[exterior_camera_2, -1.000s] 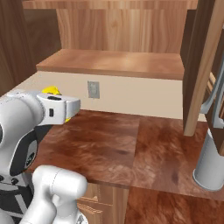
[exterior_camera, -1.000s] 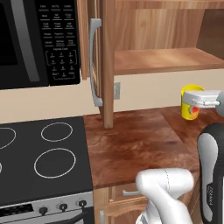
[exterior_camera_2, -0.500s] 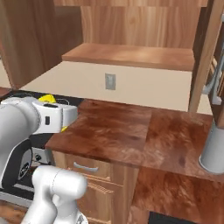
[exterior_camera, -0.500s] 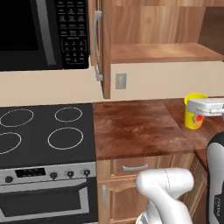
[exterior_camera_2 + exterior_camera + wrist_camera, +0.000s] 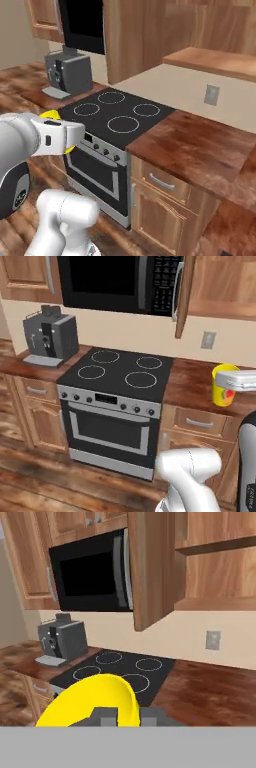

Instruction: Open the cabinet directly in front. Then move the beer and the cup to the dining counter with the candle on it.

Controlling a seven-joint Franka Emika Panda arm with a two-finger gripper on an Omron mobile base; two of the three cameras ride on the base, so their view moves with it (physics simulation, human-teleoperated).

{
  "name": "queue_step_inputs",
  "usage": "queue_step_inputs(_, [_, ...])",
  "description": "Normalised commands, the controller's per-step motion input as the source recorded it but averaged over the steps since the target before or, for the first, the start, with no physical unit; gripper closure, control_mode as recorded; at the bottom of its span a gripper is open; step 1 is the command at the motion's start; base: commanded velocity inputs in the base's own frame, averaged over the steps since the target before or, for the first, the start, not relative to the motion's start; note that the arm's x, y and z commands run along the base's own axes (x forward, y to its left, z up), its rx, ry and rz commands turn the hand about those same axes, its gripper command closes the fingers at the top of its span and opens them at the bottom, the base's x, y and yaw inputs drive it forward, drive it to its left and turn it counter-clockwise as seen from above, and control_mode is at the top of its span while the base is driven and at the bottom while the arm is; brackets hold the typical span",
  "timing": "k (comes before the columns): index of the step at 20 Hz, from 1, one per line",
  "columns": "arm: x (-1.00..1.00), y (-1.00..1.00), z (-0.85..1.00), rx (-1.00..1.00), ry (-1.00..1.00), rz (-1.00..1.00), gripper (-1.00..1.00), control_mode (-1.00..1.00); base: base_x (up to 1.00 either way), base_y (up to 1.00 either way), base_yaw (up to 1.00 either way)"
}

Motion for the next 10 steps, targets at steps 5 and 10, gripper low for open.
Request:
queue_step_inputs(5, [0.00, 0.00, 0.00, 0.00, 0.00, 0.00, 1.00, 1.00, -0.06, 0.00, 0.92])
queue_step_inputs(10, [0.00, 0.00, 0.00, 0.00, 0.00, 0.00, 1.00, 1.00, -0.01, 0.02, 0.95])
